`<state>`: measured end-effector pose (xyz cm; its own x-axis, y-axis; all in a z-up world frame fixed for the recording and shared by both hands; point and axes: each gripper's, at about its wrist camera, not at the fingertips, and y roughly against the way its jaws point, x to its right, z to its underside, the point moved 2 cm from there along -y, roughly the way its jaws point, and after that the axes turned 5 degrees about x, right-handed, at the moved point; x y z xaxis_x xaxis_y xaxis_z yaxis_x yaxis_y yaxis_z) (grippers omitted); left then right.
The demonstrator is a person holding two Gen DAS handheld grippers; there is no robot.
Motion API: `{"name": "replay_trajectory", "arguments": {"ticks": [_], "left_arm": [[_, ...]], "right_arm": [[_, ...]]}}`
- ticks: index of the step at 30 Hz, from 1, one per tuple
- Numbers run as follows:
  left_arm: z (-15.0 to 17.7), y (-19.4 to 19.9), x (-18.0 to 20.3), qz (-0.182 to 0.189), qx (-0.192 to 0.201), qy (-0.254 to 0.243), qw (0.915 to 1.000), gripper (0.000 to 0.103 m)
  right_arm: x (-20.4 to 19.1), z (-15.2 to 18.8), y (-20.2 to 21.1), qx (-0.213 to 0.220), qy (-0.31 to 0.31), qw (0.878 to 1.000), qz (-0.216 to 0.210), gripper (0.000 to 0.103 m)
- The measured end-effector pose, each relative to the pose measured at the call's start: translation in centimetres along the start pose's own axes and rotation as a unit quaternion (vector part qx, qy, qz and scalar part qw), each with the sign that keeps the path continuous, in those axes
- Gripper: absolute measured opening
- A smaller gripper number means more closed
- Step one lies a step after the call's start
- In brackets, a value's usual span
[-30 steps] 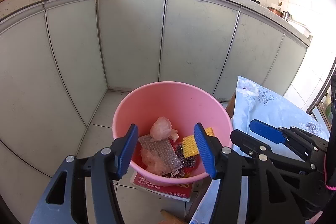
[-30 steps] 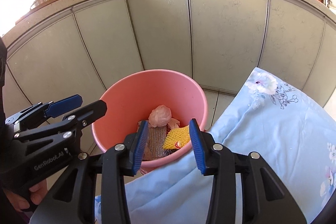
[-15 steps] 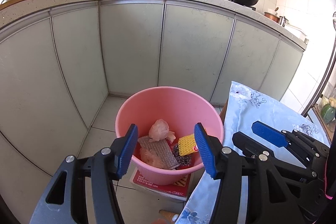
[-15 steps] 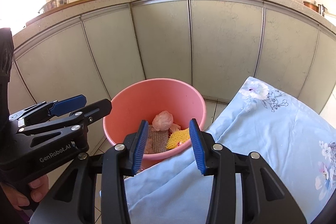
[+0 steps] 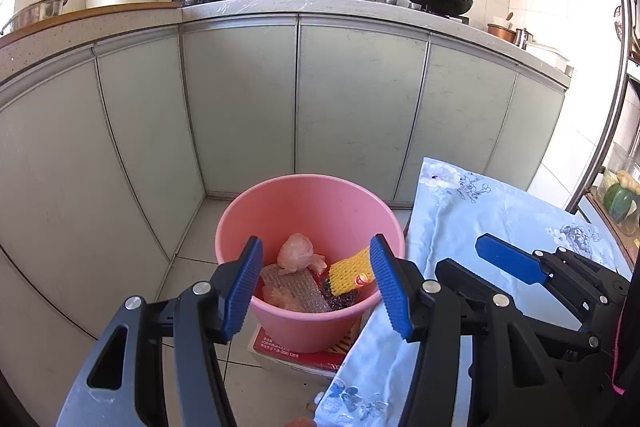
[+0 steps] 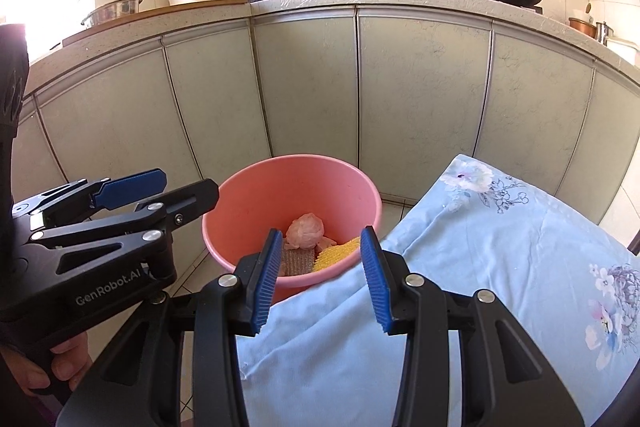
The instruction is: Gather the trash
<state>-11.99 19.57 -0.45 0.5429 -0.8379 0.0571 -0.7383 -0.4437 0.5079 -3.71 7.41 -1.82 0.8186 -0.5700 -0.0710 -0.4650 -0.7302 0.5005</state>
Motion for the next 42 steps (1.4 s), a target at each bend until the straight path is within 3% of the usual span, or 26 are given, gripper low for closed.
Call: {"name": "replay_trajectory", "arguments": {"ticks": [42], "left_arm": [[0.6, 2.5, 1.1, 0.0, 0.015, -0.006, 0.9999, 0.055]], "right_arm": [[0.0, 0.8, 2.4, 0.011, -0.006, 1.0, 0.013, 0.041]]}}
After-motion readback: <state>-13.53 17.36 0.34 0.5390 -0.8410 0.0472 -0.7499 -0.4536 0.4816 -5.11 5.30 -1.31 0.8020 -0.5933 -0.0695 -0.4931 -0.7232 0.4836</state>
